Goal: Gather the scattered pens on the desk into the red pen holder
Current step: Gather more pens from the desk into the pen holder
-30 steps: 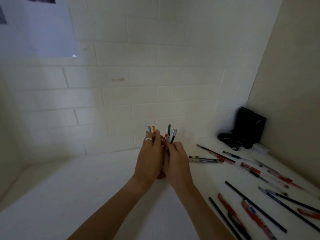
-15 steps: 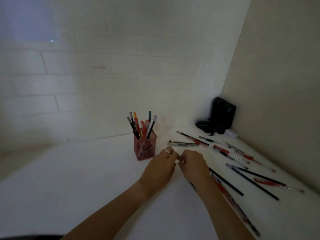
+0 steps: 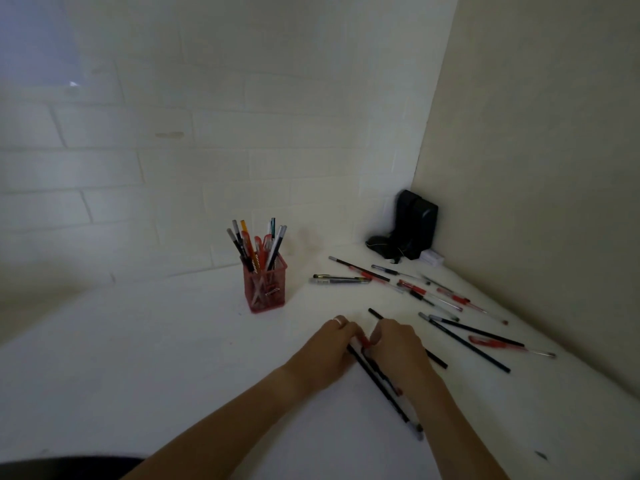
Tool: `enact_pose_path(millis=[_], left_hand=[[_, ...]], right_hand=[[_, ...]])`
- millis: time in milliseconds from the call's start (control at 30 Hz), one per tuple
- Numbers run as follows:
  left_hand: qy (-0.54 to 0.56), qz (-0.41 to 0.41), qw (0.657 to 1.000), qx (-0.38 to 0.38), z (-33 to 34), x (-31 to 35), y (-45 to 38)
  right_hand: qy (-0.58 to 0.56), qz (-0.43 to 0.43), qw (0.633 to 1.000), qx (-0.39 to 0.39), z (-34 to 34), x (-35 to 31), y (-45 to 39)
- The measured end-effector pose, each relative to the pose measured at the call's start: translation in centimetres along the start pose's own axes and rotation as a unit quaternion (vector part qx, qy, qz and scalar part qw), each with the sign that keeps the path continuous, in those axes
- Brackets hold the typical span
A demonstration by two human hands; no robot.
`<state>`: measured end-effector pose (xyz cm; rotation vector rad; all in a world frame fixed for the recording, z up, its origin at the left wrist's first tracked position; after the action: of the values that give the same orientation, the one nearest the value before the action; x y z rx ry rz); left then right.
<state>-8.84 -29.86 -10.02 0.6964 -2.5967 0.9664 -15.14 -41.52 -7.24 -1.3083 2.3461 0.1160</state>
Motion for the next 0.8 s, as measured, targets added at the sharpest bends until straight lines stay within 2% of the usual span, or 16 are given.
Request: enact_pose_path(millis=[133,300,467,633,800], left_hand=[[-0.022,-0.011,1.000,-0.009,0.1,-0.3,-0.1],[-0.034,0.007,0.999,-0.014,-0.6,-0.3,0.2],[-0.069,0.047,0.996,-0.034,-0.7,-0.2,0.2],[-0.144,0.100,0.984,-0.027,-1.6,-0.4,-0.1],[-0.206,0.060,0.976,-0.034,-3.1,-2.4,-0.6]], right_hand=[[-0.091,-0.012,0.996,0.004,0.3,-0.9,0.3],[-0.123,0.020,0.991,-0.042,0.7,-0.1,-0.3],[-0.101,0.069,0.991,-0.053,0.3,1.3,-1.0],[-0.047,0.070,0.995,-0.045,-0.2,1.7,-0.7],[-0.046,0.016,0.995,-0.083,0.0,-0.2,0.5]])
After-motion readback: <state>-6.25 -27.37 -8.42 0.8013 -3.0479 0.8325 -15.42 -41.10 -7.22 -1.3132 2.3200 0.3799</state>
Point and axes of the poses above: each hand's wrist, its own y-axis away from the middle knuckle, its own z-axis out of the palm, x = y × z, the point moved 5 cm from there along -y, towards the middle knuckle, and after that the axes turned 11 degrees about x, right-handed, at the moved point
